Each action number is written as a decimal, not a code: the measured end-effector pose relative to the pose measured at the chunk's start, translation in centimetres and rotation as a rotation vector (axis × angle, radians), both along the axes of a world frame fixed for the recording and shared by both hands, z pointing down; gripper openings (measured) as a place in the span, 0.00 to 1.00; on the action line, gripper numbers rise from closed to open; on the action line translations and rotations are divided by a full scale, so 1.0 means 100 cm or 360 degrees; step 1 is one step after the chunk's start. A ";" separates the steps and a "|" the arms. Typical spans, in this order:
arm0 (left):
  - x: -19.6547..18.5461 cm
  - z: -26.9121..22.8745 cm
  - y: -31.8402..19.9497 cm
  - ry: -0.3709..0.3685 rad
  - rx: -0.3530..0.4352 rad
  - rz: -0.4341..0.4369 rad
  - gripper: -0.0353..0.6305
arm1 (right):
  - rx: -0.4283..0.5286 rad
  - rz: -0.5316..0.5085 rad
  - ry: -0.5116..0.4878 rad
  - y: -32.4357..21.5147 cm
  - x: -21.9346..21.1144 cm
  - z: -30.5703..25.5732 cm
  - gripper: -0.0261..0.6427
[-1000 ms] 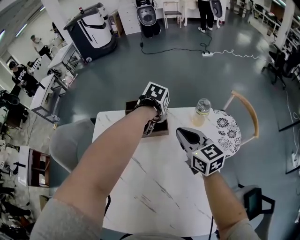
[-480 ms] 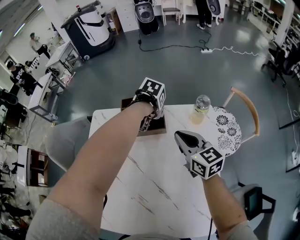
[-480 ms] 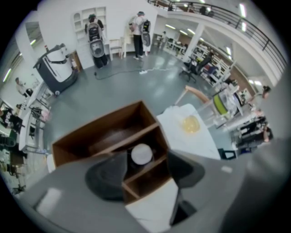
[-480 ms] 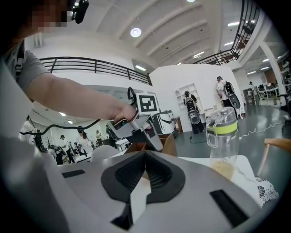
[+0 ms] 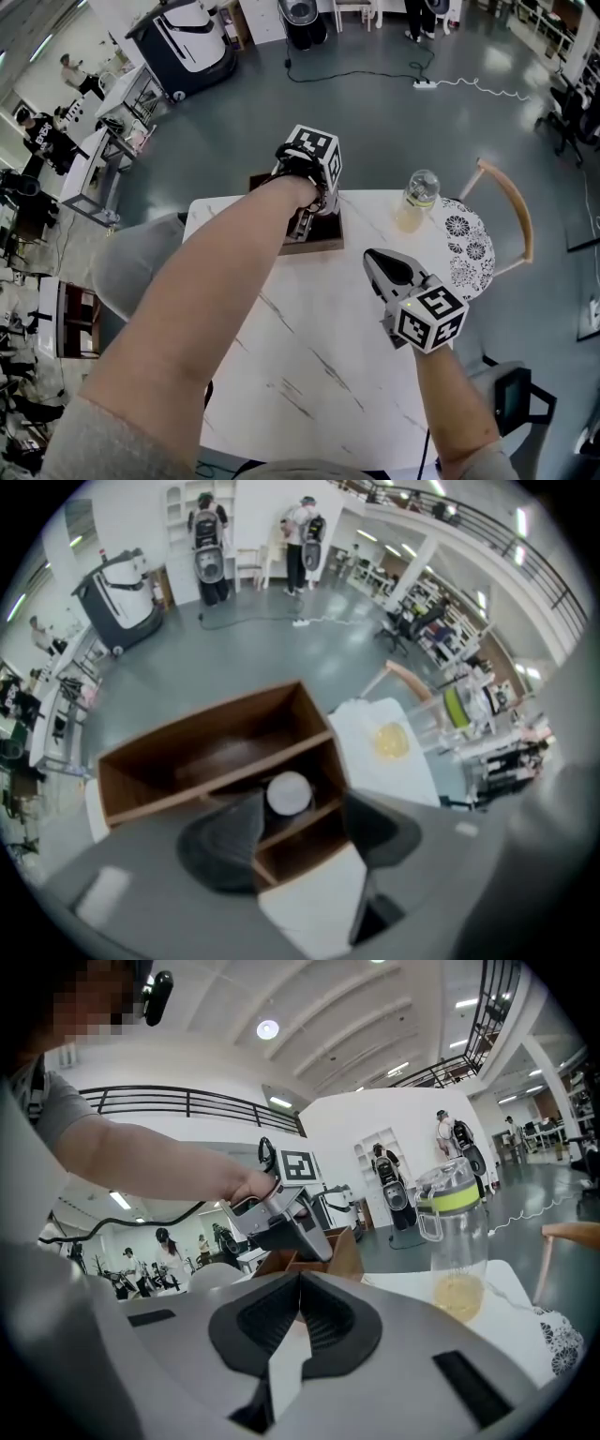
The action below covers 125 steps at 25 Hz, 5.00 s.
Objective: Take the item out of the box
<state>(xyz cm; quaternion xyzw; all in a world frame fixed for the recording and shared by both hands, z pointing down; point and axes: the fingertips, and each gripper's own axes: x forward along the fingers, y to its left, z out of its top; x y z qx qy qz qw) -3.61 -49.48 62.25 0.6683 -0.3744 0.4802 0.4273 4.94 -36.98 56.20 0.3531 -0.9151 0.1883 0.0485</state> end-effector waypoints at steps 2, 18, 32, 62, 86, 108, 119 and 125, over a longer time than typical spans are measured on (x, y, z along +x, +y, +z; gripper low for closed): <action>-0.001 0.002 0.001 0.0019 -0.0027 -0.0044 0.46 | -0.0006 -0.0003 -0.0002 0.003 -0.001 0.000 0.05; -0.007 -0.001 -0.008 0.0048 -0.0015 -0.0293 0.46 | -0.0021 0.0024 -0.0031 0.009 0.005 -0.011 0.05; -0.010 0.013 -0.016 -0.0133 0.0093 -0.0288 0.38 | -0.0037 0.0050 -0.0042 0.014 0.013 -0.012 0.05; -0.011 0.025 -0.012 -0.0163 0.0205 -0.0208 0.18 | -0.0078 0.0128 -0.0017 0.013 0.033 -0.005 0.05; -0.003 0.013 -0.015 -0.0052 0.0244 -0.0123 0.25 | -0.0122 0.0160 -0.0011 0.026 0.042 0.005 0.05; -0.005 0.017 -0.016 -0.0187 0.0384 -0.0119 0.12 | -0.0141 0.0166 0.0014 0.019 0.039 0.005 0.05; -0.002 0.014 -0.017 -0.0144 0.0439 -0.0039 0.08 | -0.0140 0.0207 0.0033 0.022 0.050 -0.002 0.05; 0.000 0.014 -0.019 -0.0081 0.0464 -0.0036 0.06 | -0.0132 0.0216 0.0041 0.024 0.052 -0.005 0.05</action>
